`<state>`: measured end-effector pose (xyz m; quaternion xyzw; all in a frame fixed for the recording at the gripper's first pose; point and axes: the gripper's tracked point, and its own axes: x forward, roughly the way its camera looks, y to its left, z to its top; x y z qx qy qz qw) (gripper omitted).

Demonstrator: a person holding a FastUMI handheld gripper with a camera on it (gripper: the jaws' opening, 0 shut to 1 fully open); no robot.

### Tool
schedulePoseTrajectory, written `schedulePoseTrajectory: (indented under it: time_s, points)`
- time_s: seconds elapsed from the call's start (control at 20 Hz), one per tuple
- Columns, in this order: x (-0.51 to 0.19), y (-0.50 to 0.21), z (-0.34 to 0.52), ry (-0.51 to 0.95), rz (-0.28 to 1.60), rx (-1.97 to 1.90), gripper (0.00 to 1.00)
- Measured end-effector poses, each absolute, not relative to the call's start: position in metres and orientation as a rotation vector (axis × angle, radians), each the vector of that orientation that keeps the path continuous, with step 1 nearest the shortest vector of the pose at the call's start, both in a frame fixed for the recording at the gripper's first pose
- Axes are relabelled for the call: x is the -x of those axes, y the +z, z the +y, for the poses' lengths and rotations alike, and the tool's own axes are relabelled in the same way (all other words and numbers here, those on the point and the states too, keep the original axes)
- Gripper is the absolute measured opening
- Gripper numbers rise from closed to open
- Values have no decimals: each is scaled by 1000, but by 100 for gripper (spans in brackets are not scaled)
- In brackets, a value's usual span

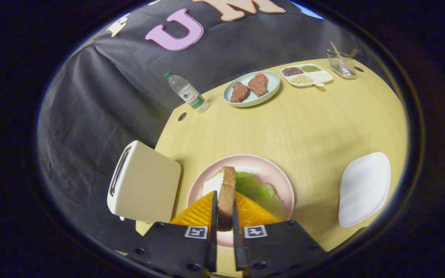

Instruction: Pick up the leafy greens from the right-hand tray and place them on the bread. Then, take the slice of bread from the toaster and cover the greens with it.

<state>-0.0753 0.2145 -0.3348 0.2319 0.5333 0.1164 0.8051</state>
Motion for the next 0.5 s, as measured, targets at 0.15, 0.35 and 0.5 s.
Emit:
schedulePoseTrajectory:
  time_s: [0.15, 0.35, 0.5]
  points:
    - [88, -349, 203, 253, 1172, -405, 46]
    - [95, -349, 196, 272, 1173, -365, 73]
    - [91, -340, 191, 283, 1146, -382, 93]
